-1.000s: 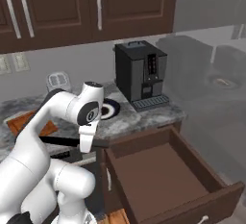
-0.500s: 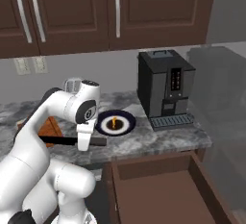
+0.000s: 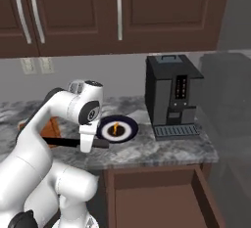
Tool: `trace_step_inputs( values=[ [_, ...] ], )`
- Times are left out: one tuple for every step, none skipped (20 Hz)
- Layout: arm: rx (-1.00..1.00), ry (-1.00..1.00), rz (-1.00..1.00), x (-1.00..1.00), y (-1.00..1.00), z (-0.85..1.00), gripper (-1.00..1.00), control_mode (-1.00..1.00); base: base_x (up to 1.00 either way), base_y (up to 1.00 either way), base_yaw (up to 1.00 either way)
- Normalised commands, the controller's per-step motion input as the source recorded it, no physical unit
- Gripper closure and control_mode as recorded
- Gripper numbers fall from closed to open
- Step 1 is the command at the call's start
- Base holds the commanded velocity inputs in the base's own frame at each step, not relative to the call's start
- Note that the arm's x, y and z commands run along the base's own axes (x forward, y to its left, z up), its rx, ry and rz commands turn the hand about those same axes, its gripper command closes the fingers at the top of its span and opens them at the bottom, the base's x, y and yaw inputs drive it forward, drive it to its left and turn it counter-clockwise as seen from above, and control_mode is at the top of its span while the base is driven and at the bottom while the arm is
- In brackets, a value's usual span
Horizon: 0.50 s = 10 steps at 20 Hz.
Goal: Pick up the knife from the drawer and place it on the cutting board. Then place the meat from the plate to the cutting board.
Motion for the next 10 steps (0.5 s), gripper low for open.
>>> trace_step_inputs(
  values=[
    [0.0, 0.0, 0.0, 0.0, 0.0, 0.0, 1.0, 1.0, 0.08, 0.04, 0.28],
    [0.0, 0.0, 0.0, 0.0, 0.0, 0.0, 1.0, 1.0, 0.18, 0.1, 0.29],
    [0.0, 0.0, 0.0, 0.0, 0.0, 0.0, 1.0, 1.0, 0.13, 0.24, 0.29],
    [0.0, 0.0, 0.0, 0.0, 0.0, 0.0, 1.0, 1.0, 0.09, 0.33, 0.3],
    [0.0, 0.0, 0.0, 0.0, 0.0, 0.0, 1.0, 1.0, 0.08, 0.32, 0.31],
    [0.0, 0.0, 0.0, 0.0, 0.0, 0.0, 1.0, 1.0, 0.06, 0.33, 0.31],
    [0.0, 0.0, 0.0, 0.0, 0.0, 0.0, 1.0, 1.0, 0.06, 0.27, 0.32],
    [0.0, 0.0, 0.0, 0.0, 0.0, 0.0, 1.0, 1.0, 0.15, 0.14, 0.32],
    [0.0, 0.0, 0.0, 0.0, 0.0, 0.0, 1.0, 1.0, 0.12, 0.21, 0.31],
    [0.0, 0.0, 0.0, 0.0, 0.0, 0.0, 1.0, 1.0, 0.12, 0.41, 0.31]
  ],
)
